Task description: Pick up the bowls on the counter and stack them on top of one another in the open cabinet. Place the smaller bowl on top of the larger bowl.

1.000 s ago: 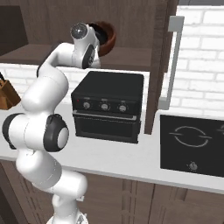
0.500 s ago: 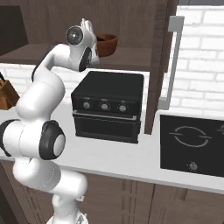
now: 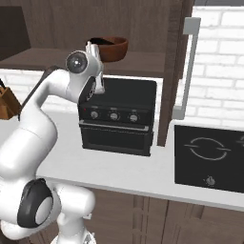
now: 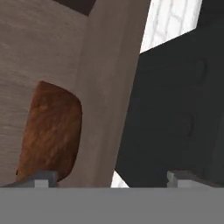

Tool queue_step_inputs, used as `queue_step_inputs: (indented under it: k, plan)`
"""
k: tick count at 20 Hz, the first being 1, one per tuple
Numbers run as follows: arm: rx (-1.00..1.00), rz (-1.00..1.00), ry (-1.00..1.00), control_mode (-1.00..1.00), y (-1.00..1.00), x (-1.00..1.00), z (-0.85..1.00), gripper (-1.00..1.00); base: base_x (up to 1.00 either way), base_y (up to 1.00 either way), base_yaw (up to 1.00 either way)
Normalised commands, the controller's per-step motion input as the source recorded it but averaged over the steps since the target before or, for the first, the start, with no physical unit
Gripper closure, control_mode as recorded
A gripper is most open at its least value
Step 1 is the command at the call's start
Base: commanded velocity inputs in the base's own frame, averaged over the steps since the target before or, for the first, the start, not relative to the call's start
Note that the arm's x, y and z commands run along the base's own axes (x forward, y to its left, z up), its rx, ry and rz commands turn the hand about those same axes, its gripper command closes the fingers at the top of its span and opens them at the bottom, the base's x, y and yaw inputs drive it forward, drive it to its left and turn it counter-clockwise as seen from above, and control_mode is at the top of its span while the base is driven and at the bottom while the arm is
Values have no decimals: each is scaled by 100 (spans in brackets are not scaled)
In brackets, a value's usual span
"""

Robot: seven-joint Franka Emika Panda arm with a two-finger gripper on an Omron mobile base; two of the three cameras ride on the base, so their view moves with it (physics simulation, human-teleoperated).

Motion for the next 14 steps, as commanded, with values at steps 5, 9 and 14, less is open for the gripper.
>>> queue_step_inputs:
  k: [5,9,14]
  plan:
    - [0,0,45,-100,-2,-100,-100,-100,0,0,0]
    - [-7,3,51,-100,0,-42,-98,-100,0,0,0]
    - [-4,16,90,-100,-11,12,-70,-100,0,0,0]
